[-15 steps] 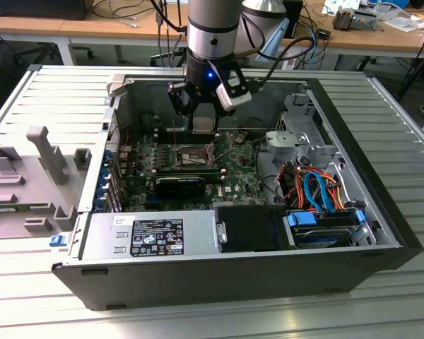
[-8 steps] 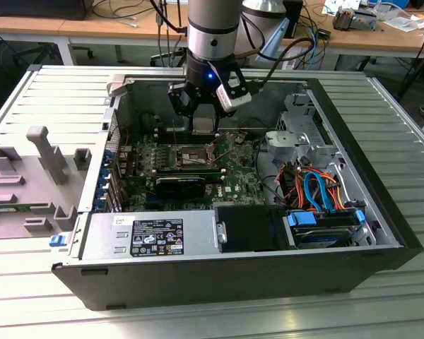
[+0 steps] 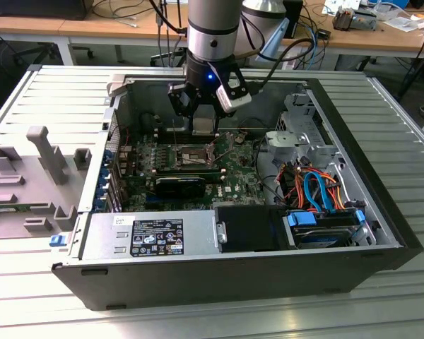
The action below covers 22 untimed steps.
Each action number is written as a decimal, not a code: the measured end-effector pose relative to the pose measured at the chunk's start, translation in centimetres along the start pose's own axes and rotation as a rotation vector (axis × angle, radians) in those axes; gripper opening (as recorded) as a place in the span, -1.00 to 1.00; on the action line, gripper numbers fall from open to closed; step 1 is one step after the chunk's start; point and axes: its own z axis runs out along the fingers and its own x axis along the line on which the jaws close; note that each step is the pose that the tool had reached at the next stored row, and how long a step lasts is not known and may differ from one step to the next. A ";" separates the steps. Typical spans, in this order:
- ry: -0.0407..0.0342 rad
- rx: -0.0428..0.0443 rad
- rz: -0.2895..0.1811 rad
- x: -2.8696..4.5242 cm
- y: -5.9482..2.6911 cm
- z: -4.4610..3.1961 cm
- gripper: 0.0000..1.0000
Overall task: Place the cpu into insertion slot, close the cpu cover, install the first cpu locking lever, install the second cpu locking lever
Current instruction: 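Place the cpu into insertion slot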
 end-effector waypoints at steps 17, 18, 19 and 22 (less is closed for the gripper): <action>0.0000 0.0000 0.000 -0.02 -0.32 0.45 0.08; 0.0000 0.0000 0.000 -0.02 -0.33 0.46 0.08; 0.0000 0.0000 0.000 -0.02 -0.34 0.47 0.08; 0.0000 0.0000 0.000 -0.02 -0.38 0.54 0.08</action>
